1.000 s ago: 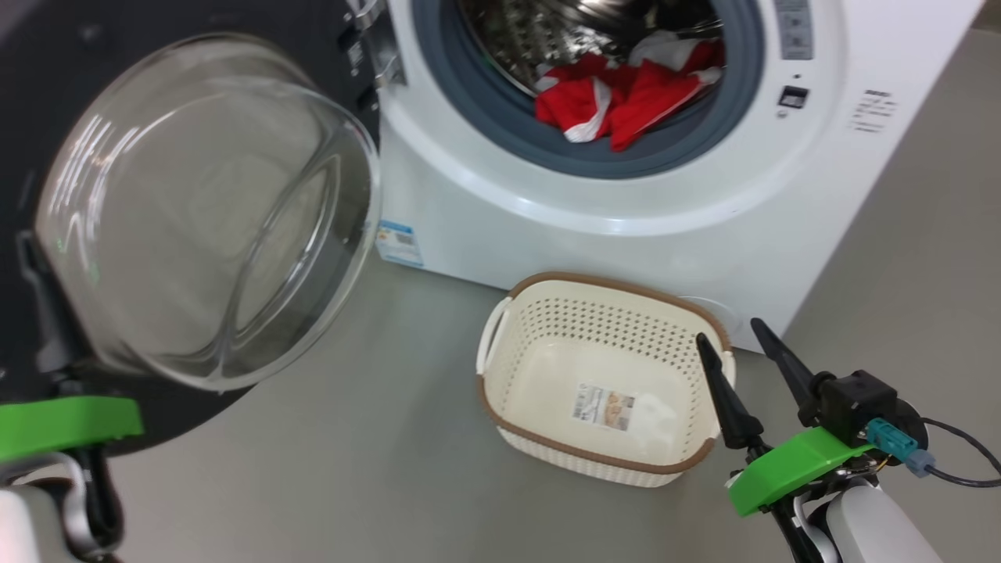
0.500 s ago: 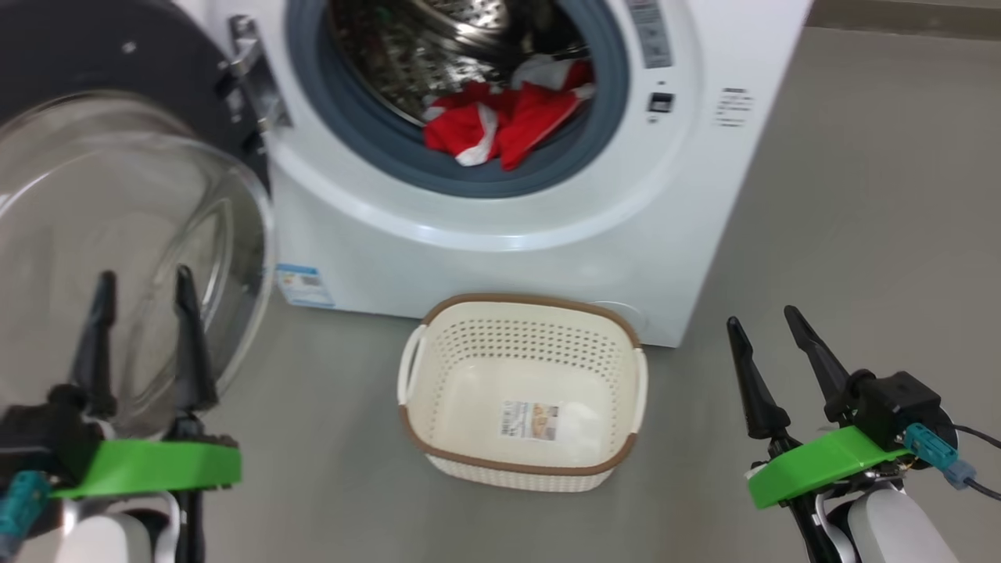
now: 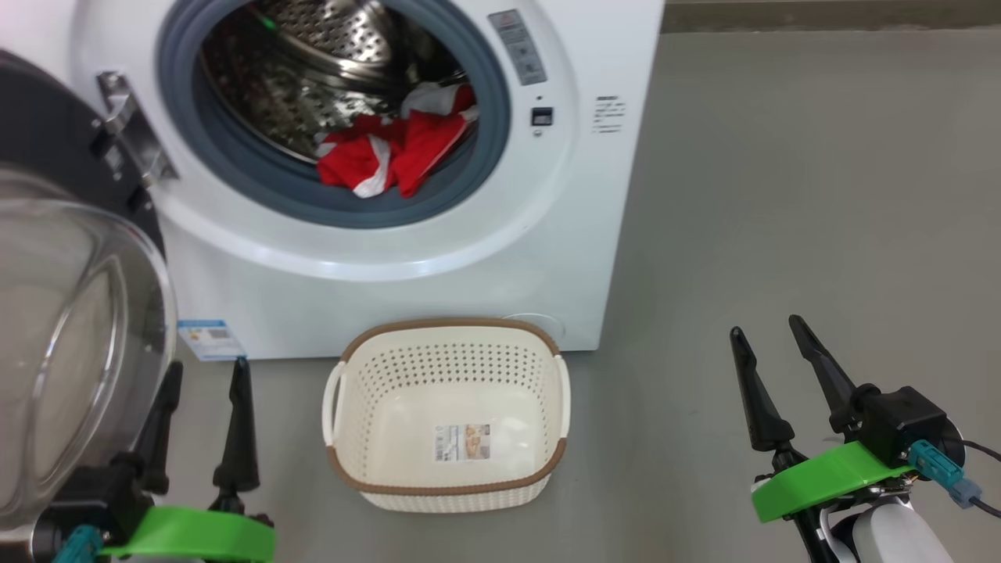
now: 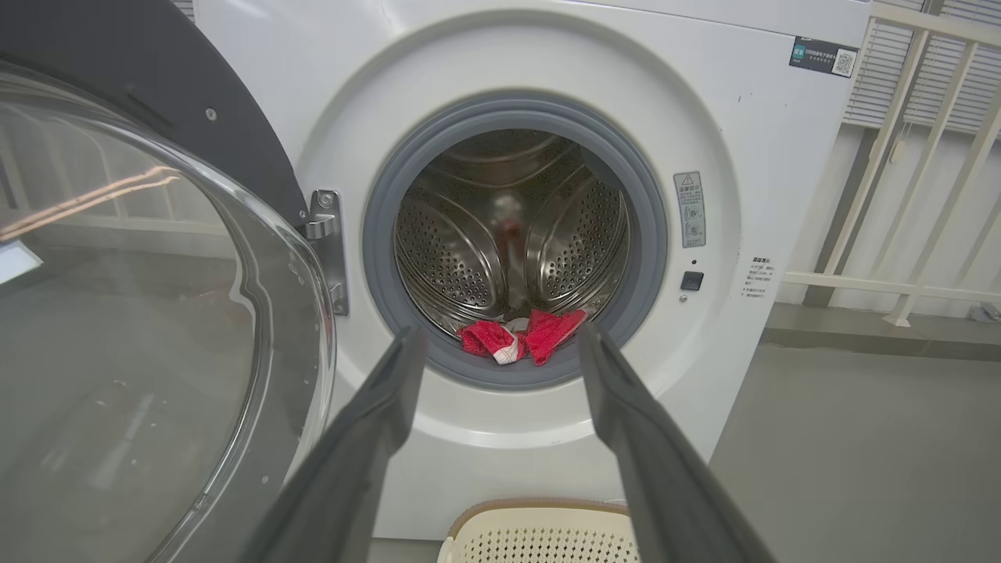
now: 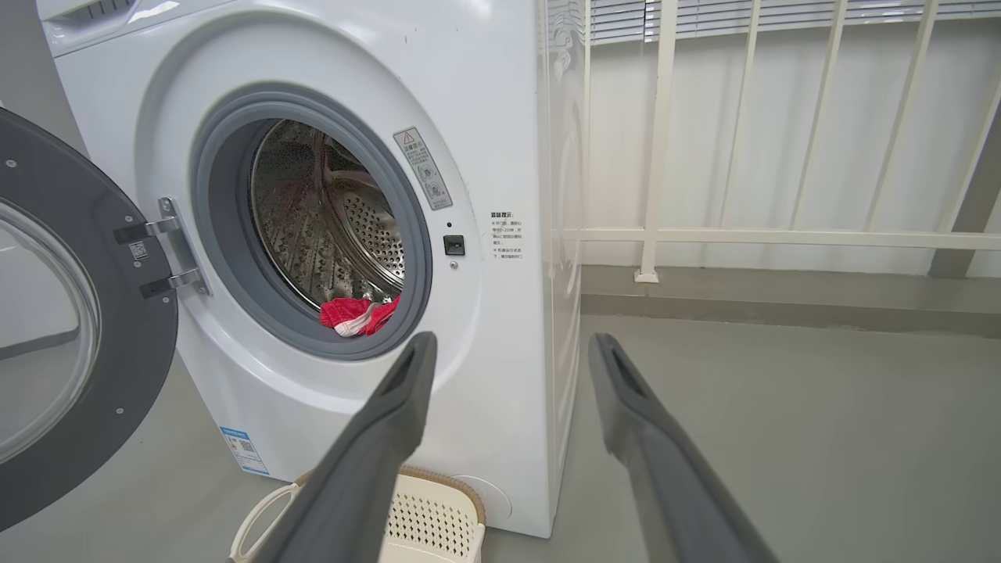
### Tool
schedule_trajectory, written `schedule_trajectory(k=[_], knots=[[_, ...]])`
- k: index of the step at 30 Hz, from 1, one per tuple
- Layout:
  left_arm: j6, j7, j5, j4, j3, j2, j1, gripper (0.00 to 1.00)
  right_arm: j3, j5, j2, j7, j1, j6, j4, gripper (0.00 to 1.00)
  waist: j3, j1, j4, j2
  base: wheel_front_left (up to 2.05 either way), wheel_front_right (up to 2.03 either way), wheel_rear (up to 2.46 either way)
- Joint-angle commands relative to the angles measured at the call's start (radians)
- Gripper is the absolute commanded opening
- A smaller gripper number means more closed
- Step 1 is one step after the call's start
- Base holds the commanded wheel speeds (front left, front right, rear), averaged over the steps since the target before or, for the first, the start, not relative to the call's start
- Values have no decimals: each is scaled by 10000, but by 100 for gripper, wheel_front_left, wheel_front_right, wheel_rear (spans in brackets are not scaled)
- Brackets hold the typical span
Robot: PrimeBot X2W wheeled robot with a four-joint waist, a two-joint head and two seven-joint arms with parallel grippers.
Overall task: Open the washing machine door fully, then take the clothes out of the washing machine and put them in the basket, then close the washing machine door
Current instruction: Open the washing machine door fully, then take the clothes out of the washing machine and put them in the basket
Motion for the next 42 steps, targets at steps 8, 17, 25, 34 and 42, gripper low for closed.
schedule_trajectory(k=[8,17,25,34,42], knots=[[-47,-130,-42,84,237,288,642,100,286,227,-12,-92,249,63,-557,100,-416,0,-742,-1,0,0,0],[48,-142,-104,239,105,196,1298,100,164,89,-116,-92,748,63,-674,100,-693,0,-911,-1,0,0,0],[431,-145,100,290,58,193,1522,100,-2,77,-229,-92,1008,63,-693,100,-793,0,-906,-1,0,0,0],[178,-146,-502,-64,117,267,1537,100,-146,81,-263,-92,1114,63,-764,100,-753,0,-887,-1,0,0,0],[393,-146,-127,-144,86,358,1505,100,-155,82,-266,-92,1110,63,-753,100,-692,0,-848,-1,0,0,0]])
